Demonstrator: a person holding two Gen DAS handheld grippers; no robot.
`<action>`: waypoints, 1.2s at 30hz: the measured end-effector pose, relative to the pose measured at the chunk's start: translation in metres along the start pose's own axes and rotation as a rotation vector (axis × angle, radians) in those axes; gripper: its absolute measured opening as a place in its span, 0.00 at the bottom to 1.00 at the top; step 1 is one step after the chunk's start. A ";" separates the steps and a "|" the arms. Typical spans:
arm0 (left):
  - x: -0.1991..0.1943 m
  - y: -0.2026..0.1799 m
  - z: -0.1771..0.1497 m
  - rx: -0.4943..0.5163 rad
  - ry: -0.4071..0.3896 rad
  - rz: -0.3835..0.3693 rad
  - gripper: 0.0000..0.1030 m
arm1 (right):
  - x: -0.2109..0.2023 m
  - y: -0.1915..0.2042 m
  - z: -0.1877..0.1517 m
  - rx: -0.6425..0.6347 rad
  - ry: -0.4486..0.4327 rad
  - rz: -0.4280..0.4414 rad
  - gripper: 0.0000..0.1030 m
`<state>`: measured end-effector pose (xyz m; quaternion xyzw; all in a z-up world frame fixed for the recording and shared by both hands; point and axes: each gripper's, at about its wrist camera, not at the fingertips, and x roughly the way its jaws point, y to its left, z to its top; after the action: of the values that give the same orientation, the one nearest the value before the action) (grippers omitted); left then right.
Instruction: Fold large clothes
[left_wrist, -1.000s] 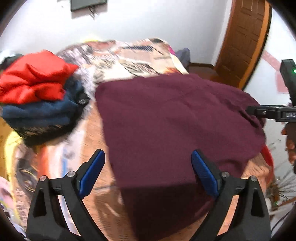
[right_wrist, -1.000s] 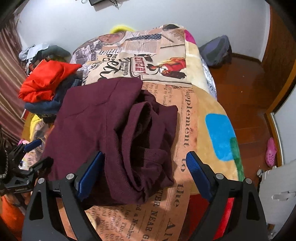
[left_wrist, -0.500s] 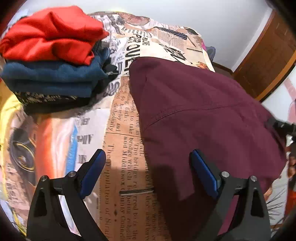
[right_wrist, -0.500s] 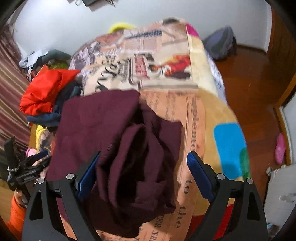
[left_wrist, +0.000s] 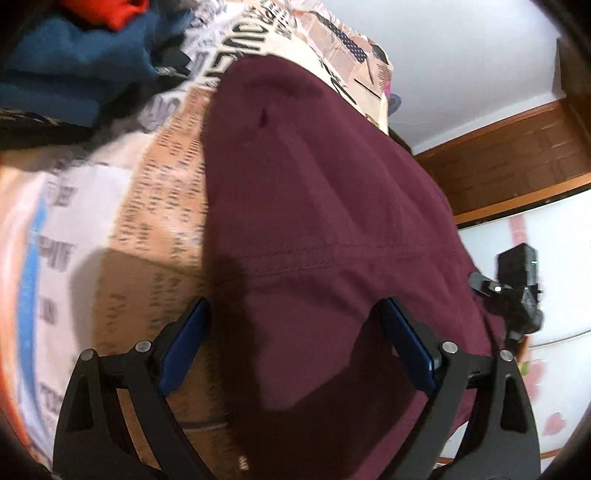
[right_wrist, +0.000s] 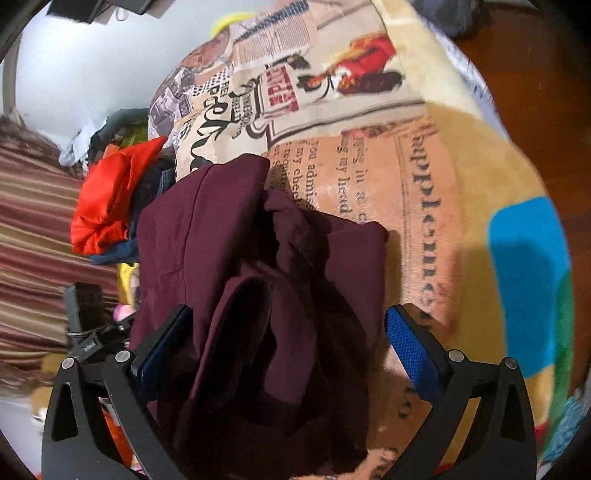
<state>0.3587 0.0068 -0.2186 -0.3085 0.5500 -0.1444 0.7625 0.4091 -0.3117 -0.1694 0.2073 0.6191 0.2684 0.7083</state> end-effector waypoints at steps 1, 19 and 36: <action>0.004 -0.003 0.002 0.007 0.007 -0.011 0.92 | 0.001 -0.001 0.001 0.012 0.009 0.017 0.98; -0.042 -0.034 0.001 0.114 -0.062 0.022 0.35 | -0.033 0.027 -0.025 0.034 -0.032 0.041 0.34; -0.245 -0.088 0.037 0.380 -0.404 0.037 0.26 | -0.058 0.200 -0.002 -0.256 -0.178 0.115 0.27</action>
<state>0.3172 0.0876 0.0277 -0.1726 0.3556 -0.1666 0.9033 0.3774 -0.1946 -0.0004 0.1734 0.5017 0.3659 0.7644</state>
